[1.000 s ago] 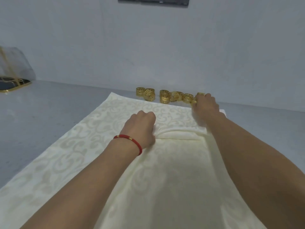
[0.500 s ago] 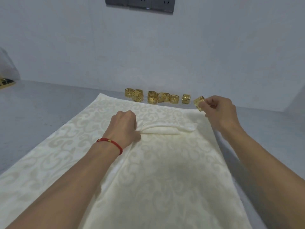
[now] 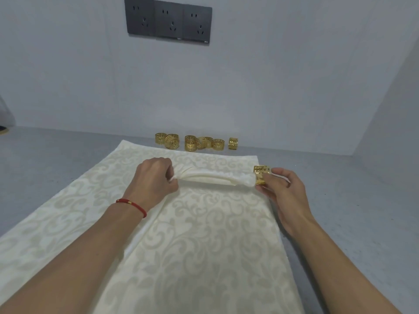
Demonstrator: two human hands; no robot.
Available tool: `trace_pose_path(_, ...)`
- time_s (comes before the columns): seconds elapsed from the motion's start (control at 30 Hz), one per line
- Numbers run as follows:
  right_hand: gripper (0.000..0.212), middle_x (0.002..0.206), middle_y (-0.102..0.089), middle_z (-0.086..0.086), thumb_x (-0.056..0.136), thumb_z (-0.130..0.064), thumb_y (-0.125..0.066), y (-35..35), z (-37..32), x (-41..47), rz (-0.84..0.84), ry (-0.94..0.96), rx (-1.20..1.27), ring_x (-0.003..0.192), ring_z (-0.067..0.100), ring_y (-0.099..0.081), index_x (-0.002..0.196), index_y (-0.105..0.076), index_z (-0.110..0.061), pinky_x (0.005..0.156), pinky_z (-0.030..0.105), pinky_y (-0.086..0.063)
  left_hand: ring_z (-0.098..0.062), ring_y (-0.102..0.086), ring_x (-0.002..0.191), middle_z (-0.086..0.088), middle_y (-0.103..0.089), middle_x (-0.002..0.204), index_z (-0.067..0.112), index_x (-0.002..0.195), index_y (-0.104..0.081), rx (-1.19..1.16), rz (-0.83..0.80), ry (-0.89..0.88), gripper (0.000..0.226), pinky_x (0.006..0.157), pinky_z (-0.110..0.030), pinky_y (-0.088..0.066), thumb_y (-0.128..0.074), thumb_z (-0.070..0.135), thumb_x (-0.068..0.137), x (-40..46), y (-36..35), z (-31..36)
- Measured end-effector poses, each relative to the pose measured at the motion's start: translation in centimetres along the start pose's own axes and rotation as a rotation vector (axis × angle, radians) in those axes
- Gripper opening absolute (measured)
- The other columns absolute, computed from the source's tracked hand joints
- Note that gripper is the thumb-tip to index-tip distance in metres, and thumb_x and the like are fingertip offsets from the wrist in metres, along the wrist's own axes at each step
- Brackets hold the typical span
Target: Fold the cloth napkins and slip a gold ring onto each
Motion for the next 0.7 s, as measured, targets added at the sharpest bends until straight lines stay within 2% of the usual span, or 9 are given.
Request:
trace_pose_path(0.23,0.037,0.11,-0.074,0.017,0.089,-0.003,-0.073,-1.5,0.0,-0.4,-0.153,0.023,-0.075,0.1,0.03,-0.075,0.123,-0.062,-0.013,0.099,0.052,-0.057,-0.022,-0.055,0.065,0.002,-0.061,0.067,0.014,0.064,-0.054,-0.03,0.053,-0.027,0.025,0.062,-0.035,-0.044,-0.079,0.009,0.066,0.0,0.1,-0.6)
trace_pose_path(0.33,0.043,0.101,-0.064,0.025,0.09,-0.003,-0.074,-2.5,-0.1,-1.0,-0.246,0.044,-0.113,0.107,0.036,-0.071,0.127,-0.062,-0.02,0.101,0.047,-0.056,-0.021,-0.054,0.064,0.003,-0.06,0.066,0.014,0.065,-0.054,-0.021,0.061,-0.038,0.025,0.061,-0.032,-0.039,-0.079,0.009,0.066,0.0,0.0,-0.7)
trace_pose_path(0.37,0.046,0.099,-0.059,0.029,0.09,-0.004,-0.074,-2.8,-0.2,-1.2,-0.283,0.06,-0.144,0.105,0.037,-0.071,0.129,-0.062,-0.024,0.101,0.045,-0.056,-0.021,-0.054,0.064,0.003,-0.06,0.067,0.015,0.064,-0.053,-0.023,0.06,-0.043,0.026,0.061,-0.032,-0.038,-0.079,0.01,0.067,0.0,-0.1,-0.7)
trace_pose_path(0.43,0.05,0.106,-0.058,0.034,0.088,-0.008,-0.077,-3.3,-0.7,-1.6,-0.328,0.114,-0.277,0.086,0.031,-0.066,0.127,-0.064,-0.037,0.093,0.039,-0.058,-0.02,-0.054,0.064,0.003,-0.061,0.068,0.018,0.064,-0.051,-0.026,0.06,-0.054,0.029,0.061,-0.031,-0.038,-0.079,0.01,0.067,-0.1,-0.2,-0.5)
trace_pose_path(0.47,0.05,0.101,-0.062,0.029,0.087,-0.009,-0.078,-3.5,-0.9,-1.8,-0.338,0.145,-0.357,0.075,0.023,-0.058,0.124,-0.066,-0.041,0.081,0.033,-0.056,-0.021,-0.054,0.064,0.002,-0.061,0.069,0.018,0.064,-0.05,-0.029,0.062,-0.06,0.03,0.061,-0.032,-0.04,-0.079,0.01,0.067,-0.1,-0.2,-0.4)
trace_pose_path(0.53,0.048,0.081,-0.067,0.0,0.084,-0.01,-0.081,-3.9,-1.4,-2.1,-0.354,0.21,-0.473,0.061,0.008,-0.049,0.118,-0.071,-0.042,0.066,0.026,-0.048,-0.022,-0.055,0.064,0.001,-0.062,0.07,0.02,0.063,-0.049,-0.038,0.06,-0.076,0.032,0.063,-0.034,-0.044,-0.079,0.009,0.067,-0.2,-0.2,-0.1)
trace_pose_path(0.6,0.045,0.099,-0.072,-0.021,0.08,-0.015,-0.086,-4.3,-2.0,-2.4,-0.361,0.312,-0.587,0.073,-0.001,-0.061,0.115,-0.074,-0.041,0.076,0.029,-0.052,-0.021,-0.055,0.064,0.001,-0.063,0.07,0.02,0.063,-0.049,-0.036,0.052,-0.092,0.033,0.063,-0.033,-0.045,-0.079,0.009,0.067,-0.3,-0.2,0.1)
trace_pose_path(0.67,0.046,0.112,-0.07,-0.026,0.074,-0.02,-0.091,-4.4,-2.3,-2.7,-0.361,0.382,-0.677,0.101,-0.002,-0.065,0.112,-0.075,-0.04,0.093,0.028,-0.051,-0.02,-0.054,0.063,0.002,-0.062,0.069,0.02,0.064,-0.049,-0.033,0.048,-0.104,0.032,0.063,-0.033,-0.045,-0.079,0.009,0.066,-0.3,-0.3,0.2)
trace_pose_path(0.7,0.047,0.112,-0.069,-0.029,0.071,-0.022,-0.093,-4.4,-2.5,-2.8,-0.356,0.4,-0.702,0.107,-0.002,-0.064,0.11,-0.075,-0.04,0.096,0.025,-0.048,-0.02,-0.054,0.063,0.002,-0.061,0.069,0.019,0.064,-0.05,-0.037,0.05,-0.108,0.032,0.063,-0.034,-0.045,-0.079,0.008,0.066,-0.3,-0.3,0.1)
Point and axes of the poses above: each hand's wrist, its own x-axis towards the middle knuckle, its own y-axis out of the back of the hand, z = x × y, the point moved 9 cm from there along x, towards the middle knuckle
